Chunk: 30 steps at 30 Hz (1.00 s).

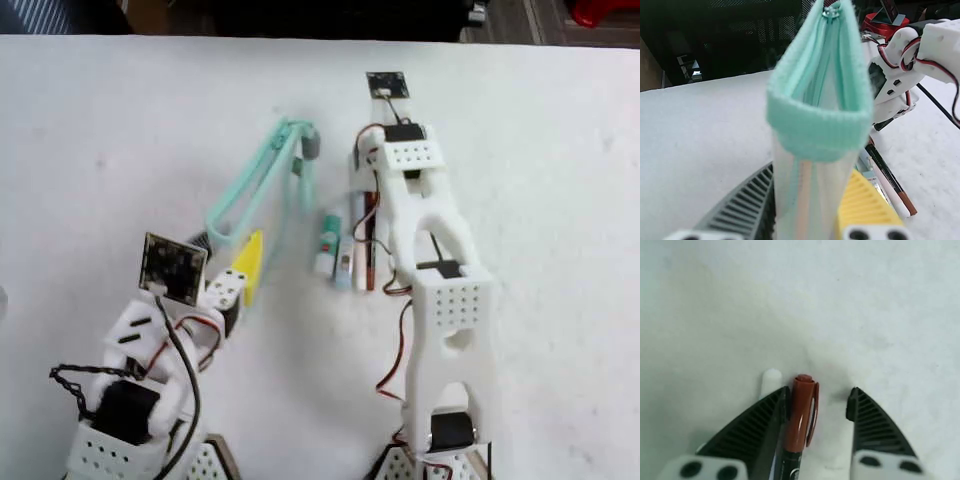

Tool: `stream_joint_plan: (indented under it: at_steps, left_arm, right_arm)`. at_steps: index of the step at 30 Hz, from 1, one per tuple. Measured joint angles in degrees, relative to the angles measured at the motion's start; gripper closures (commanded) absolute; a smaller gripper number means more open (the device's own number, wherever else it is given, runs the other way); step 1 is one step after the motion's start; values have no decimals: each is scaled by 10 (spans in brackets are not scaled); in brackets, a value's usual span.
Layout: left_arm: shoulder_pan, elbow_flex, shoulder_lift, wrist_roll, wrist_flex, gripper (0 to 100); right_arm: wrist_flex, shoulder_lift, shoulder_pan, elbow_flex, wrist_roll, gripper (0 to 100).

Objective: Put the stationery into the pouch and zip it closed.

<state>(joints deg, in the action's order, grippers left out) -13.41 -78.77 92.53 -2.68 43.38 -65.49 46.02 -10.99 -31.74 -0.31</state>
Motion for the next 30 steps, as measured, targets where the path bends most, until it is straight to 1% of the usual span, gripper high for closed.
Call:
stream_joint_plan:
  at_steps: [7,11,30]
  left_arm:
    - [0,0,0,0,0,846]
    - [0,0,0,0,0,846]
    - [0,0,0,0,0,846]
  right_arm:
    - [-4,23,5,-22,0,984]
    - [-6,27,16,-27,0,981]
    - [-10,27,16,-29,0,981]
